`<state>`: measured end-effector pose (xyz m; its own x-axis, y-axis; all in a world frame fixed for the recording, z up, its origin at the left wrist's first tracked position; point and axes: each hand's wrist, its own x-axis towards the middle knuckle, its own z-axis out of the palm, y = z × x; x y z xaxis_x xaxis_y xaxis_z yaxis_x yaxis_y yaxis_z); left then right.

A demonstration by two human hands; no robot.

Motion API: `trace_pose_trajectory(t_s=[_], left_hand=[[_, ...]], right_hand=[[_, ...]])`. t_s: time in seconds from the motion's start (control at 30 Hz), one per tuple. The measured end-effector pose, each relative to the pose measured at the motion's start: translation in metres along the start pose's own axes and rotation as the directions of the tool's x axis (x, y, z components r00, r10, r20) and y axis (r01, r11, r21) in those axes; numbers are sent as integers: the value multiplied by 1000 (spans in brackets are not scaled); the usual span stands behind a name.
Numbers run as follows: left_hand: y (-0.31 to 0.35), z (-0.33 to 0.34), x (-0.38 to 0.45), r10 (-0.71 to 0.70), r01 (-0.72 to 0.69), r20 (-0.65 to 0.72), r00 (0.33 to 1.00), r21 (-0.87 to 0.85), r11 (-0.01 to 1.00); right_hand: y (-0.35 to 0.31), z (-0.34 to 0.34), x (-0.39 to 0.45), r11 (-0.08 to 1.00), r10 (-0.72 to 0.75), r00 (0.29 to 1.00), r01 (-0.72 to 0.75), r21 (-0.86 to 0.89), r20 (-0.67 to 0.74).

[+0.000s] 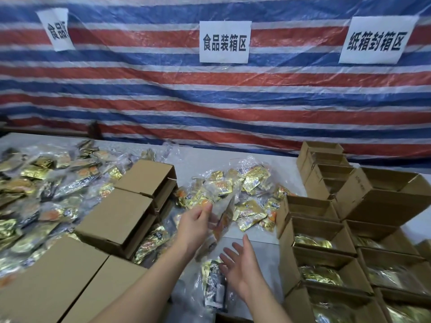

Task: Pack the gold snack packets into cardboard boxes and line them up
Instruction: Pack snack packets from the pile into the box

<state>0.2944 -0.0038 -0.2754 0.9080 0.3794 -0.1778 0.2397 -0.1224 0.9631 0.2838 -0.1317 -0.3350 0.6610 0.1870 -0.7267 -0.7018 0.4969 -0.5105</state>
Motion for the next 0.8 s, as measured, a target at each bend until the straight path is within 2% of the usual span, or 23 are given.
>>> trace_pose_trajectory(t_s=[0.07, 0.17, 0.27, 0.4, 0.5, 0.57, 0.63, 0.73, 0.8], left_hand=[[1, -2, -6, 0, 0, 1, 1000, -23, 1000], [7, -8, -15, 25, -24, 33, 999, -32, 999], [19, -8, -26, 44, -30, 135, 990, -100, 995], [33, -1, -35, -47, 169, 339, 940, -339, 926], [34, -1, -34, -128, 243, 396, 909, -256, 936], [36, -2, -33, -154, 268, 404, 902, -243, 932], [42, -1, -32, -172, 267, 380, 909, -214, 940], [51, 8, -32, -178, 257, 325, 929, -218, 942], [55, 13, -36, -138, 187, 249, 959, -184, 965]], right_hand=[[3, 6, 2, 998, -60, 997, 60, 4, 45], [1, 9, -1, 966, -228, 965, 241, -91, 131], [-11, 6, -11, 897, -344, 913, 389, -209, 221], [-32, 4, -30, 850, -400, 872, 468, -241, 280], [-52, -7, -41, 703, -512, 800, 600, -382, 313], [-60, -16, -48, 621, -503, 789, 613, -488, 352], [-61, -21, -51, 607, -464, 817, 575, -548, 343], [-55, -25, -49, 702, -435, 863, 503, -504, 256], [-51, -29, -48, 750, -446, 878, 472, -464, 172]])
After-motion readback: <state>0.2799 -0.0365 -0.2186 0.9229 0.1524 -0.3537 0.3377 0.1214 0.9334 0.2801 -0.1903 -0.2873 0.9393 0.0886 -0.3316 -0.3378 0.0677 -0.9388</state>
